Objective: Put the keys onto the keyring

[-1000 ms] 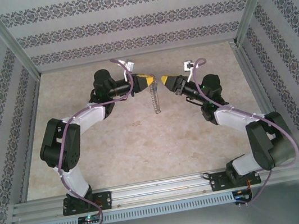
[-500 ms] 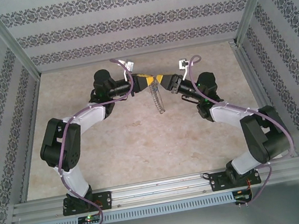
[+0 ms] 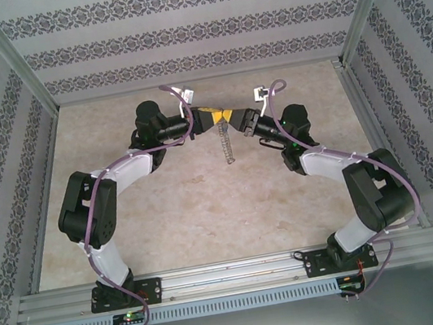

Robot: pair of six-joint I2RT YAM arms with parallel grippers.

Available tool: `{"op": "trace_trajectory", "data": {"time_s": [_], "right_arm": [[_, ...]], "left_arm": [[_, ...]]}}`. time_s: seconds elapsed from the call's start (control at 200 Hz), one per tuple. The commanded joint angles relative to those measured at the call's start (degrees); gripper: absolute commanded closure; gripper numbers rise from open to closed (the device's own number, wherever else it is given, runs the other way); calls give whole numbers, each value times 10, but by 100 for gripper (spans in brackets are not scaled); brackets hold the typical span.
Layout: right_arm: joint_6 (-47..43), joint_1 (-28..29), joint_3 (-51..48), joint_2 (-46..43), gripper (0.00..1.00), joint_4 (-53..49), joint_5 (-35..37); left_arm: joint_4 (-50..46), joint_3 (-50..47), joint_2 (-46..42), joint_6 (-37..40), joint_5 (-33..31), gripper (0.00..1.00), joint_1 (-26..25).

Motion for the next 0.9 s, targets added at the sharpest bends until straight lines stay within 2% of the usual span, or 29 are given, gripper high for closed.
{"op": "trace_trajectory", "data": {"time_s": [0.0, 0.115, 0.28, 0.395, 0.52, 0.764, 0.894], "right_arm": [[5, 7, 19, 6, 86, 34, -17], [6, 7, 21, 8, 100, 37, -22], [0, 0, 23, 14, 100, 37, -27], [-6, -19, 25, 21, 100, 34, -45], [-10, -43, 27, 29, 100, 34, -78], [-44, -64, 45, 29, 100, 9, -160], [-52, -64, 54, 33, 100, -1, -172]], "left_arm": [[47, 3, 2, -4, 8, 100, -5], [47, 3, 2, -5, 8, 100, -6], [40, 6, 3, -4, 9, 100, -5], [41, 3, -2, -6, 1, 82, -1], [51, 2, -7, -18, 2, 74, 8], [6, 13, -10, -2, 13, 71, 21], [-18, 22, -2, 0, 24, 70, 21]]}}
